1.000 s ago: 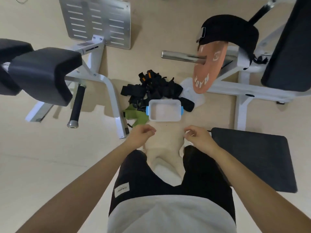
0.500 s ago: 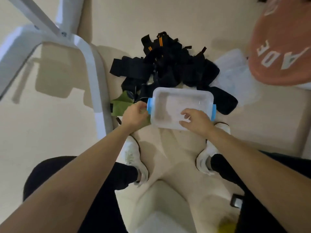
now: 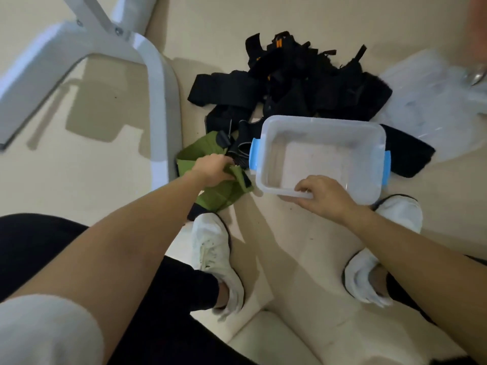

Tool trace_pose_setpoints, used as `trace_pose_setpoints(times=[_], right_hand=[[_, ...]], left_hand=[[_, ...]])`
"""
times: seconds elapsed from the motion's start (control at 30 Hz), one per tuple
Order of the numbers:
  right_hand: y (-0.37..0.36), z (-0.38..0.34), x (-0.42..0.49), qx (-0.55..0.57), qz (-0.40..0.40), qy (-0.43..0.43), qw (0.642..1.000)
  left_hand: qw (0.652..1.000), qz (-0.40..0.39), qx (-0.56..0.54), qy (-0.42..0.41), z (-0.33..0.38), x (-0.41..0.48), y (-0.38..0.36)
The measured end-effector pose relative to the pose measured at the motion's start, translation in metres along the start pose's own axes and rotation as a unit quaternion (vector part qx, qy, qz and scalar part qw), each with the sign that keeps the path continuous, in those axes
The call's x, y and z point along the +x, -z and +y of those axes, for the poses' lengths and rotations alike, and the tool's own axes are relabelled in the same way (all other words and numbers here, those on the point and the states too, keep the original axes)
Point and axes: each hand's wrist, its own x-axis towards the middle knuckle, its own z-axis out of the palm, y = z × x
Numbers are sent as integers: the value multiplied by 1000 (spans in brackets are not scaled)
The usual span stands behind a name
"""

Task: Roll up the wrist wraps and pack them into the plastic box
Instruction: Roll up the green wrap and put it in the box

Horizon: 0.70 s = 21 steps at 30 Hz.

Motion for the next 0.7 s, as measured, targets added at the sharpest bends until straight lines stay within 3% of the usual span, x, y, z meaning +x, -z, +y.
trace_pose_setpoints(times=[0.1,0.17,0.27,0.4,0.53,0.7], right_hand=[[14,-5,-9,10,-34,-24,999],[25,-12,-10,35,-16,-37,999],[43,-40,-11,96,35,-24,994],[75,-103,-21,242,87,35,966],[117,-163,-49,353,77,96,928],[150,-202,-103,372,84,119,917]], left_hand=[[992,67,-99,27,-9,-29,32],[976,106,-188,30,-12,-52,60],[929,157,-335,4,-15,-93,101],[875,188,-444,-51,1,-149,145],[834,251,-485,-81,30,-195,177],[800,347,-479,-99,73,-241,216]])
